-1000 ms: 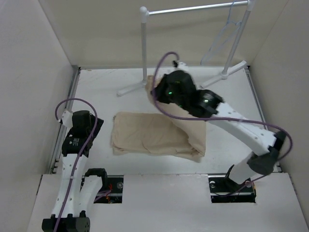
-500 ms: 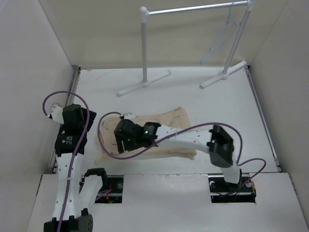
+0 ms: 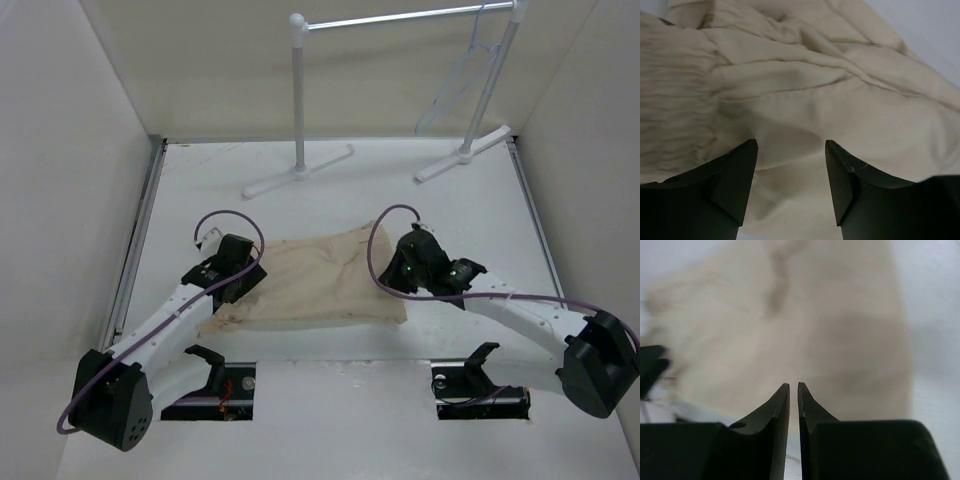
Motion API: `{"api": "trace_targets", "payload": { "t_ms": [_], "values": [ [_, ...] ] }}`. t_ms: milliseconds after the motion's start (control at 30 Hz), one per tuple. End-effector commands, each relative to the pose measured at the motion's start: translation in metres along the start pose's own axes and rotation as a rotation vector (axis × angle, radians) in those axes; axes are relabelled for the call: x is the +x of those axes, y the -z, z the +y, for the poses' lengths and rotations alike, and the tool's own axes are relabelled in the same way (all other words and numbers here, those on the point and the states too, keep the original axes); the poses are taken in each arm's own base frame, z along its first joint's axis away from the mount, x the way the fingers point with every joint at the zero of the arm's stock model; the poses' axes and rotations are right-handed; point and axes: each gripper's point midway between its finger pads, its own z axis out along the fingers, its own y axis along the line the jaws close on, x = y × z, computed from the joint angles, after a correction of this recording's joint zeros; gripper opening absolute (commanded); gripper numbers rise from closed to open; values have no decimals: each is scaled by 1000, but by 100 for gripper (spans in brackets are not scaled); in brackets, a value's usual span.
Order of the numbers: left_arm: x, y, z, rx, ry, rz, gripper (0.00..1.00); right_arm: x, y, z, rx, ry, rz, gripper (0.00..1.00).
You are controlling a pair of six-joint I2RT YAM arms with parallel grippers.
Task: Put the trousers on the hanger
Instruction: Fold the trousers at the center of the board.
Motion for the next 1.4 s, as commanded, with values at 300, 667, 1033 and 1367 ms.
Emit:
{"api": "trace_targets", "payload": {
  "t_ms": [300,667,1033,1367],
  "values": [
    [-33,-33,38,-95,95,-101,55,67,0,-86,71,-215,119,22],
    [0,29,-110,286,-128,12,14,-37,13,17,-108,-1,-3,15],
    [161,16,-135,346,-295,268,12,-107,-125,-13,-94,-141,37,8],
    [134,37,-129,365,-247,238,24,-130,-74,26,-182,-123,-21,46]
  ]
}}
